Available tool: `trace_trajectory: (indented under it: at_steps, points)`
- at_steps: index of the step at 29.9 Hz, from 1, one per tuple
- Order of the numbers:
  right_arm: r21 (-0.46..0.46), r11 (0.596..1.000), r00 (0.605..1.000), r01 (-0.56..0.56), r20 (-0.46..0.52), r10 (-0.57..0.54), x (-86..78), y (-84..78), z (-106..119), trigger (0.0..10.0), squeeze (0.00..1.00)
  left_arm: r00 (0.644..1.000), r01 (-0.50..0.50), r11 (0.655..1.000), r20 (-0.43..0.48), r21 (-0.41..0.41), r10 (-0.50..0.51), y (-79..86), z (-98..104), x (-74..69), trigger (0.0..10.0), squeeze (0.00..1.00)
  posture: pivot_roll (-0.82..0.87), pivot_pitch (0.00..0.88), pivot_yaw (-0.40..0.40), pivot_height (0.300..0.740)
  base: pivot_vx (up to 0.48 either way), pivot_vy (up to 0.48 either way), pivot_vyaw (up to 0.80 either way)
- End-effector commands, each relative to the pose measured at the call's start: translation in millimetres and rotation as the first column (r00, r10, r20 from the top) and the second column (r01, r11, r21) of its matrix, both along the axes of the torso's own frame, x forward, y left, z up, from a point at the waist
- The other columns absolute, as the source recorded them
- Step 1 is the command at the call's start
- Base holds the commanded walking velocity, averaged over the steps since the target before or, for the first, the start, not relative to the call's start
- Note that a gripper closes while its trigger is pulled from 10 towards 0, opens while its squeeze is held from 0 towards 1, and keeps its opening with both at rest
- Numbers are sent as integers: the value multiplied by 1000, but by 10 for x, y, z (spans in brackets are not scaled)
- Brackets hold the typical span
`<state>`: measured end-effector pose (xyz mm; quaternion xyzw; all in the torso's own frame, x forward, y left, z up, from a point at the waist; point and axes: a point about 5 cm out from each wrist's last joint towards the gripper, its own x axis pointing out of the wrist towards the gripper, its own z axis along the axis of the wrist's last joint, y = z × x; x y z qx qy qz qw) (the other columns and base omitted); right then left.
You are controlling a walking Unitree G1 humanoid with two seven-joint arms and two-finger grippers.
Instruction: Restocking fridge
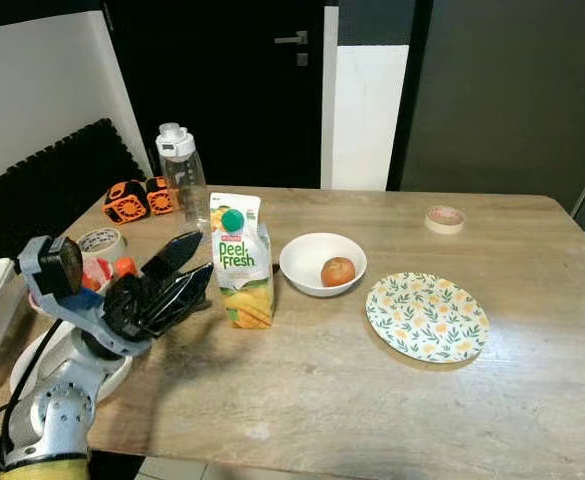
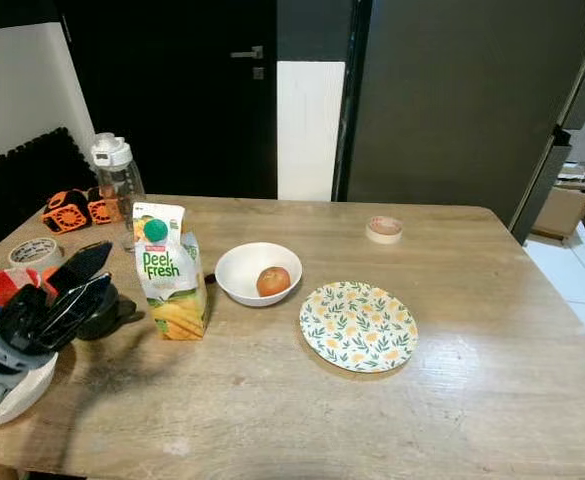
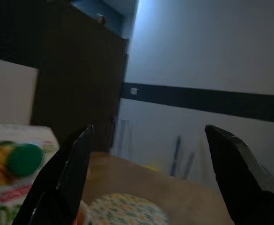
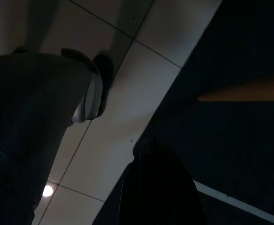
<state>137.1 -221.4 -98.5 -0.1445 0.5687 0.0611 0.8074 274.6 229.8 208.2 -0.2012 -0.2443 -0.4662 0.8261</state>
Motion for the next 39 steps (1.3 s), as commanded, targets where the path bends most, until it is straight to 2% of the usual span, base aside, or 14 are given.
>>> trace_trajectory:
  at_steps: [1, 3, 4, 5, 8, 11, 14, 19, 21, 23, 28, 34, 39]
  points:
    - [5, 1000, 1000, 7, 1, -7, -6, 14, -5, 10000, 0, 996, -92, 996, 5, -9, 93, 70, 44, 51, 10000, 0, -74, 0, 12, 740, 0, 0, 0]
    - [5, 1000, 1000, 6, 1, -6, -8, 14, -5, 10000, 0, 985, -172, 985, 18, -12, 172, 88, 116, 126, 10000, 0, -74, 0, 11, 740, 0, 0, 0]
    - [5, 1000, 1000, 6, 1, -6, -8, 14, -5, 10000, 0, 985, -172, 985, 18, -12, 172, 88, 116, 126, 10000, 0, -74, 0, 11, 740, 0, 0, 0]
    - [4, 1000, 1000, 6, 1, -6, -6, 11, -4, 10000, 0, 972, -233, 973, 31, 4, 232, 67, 166, 197, 10000, 0, -74, 0, 11, 740, 0, 0, 0]
    - [3, 1000, 1000, 4, 0, -4, -9, 8, -5, 10000, 0, 966, -256, 966, 42, 35, 255, 25, 180, 238, 10000, 0, -73, 0, 10, 740, 0, 0, 0]
    - [1, 1000, 1000, -1, -4, 1, -17, 8, -7, 10000, 0, 964, -264, 963, 47, 59, 261, -57, 163, 299, 10000, 0, -75, 0, 9, 740, 0, 0, 0]
    - [2, 1000, 1000, -1, -2, 1, -14, 7, -6, 10000, 0, 965, -262, 963, 52, 70, 259, -82, 163, 336, 10000, 0, -74, 0, 7, 740, 0, 0, 0]
    - [5, 1000, 1000, 3, -3, -3, -26, 22, -13, 10000, 0, 965, -261, 955, 54, 138, 256, -140, 145, 443, 10000, 0, -77, 0, 13, 740, 0, 0, 0]
    - [5, 1000, 1000, 3, -3, -3, -26, 22, -13, 10000, 0, 965, -261, 955, 54, 138, 256, -140, 145, 443, 10000, 0, -77, 0, 13, 740, 0, 0, 0]
    - [8, 1000, 1000, 3, -11, -3, -64, 38, -29, 10000, 0, 965, -262, 949, 52, 178, 257, -151, 146, 508, 10000, 0, -79, 0, 19, 740, 0, 0, 0]
    - [12, 1000, 1000, 7, -25, -6, -133, 51, -53, 10000, 0, 960, -281, 926, 61, 251, 274, -127, 168, 627, 10000, 0, -88, 3, 25, 740, 0, 0, 0]
    - [10, 1000, 999, 18, -37, -17, -196, 38, -69, 10000, 0, 953, -303, 914, 66, 269, 296, -46, 276, 754, 10000, 0, -94, 13, 33, 740, 0, 0, 0]
    - [12, 1000, 999, 22, -38, -21, -210, 46, -75, 10000, 0, 940, -341, 902, 80, 264, 331, 14, 361, 804, 10000, 0, -98, 18, 36, 740, 0, 0, 0]
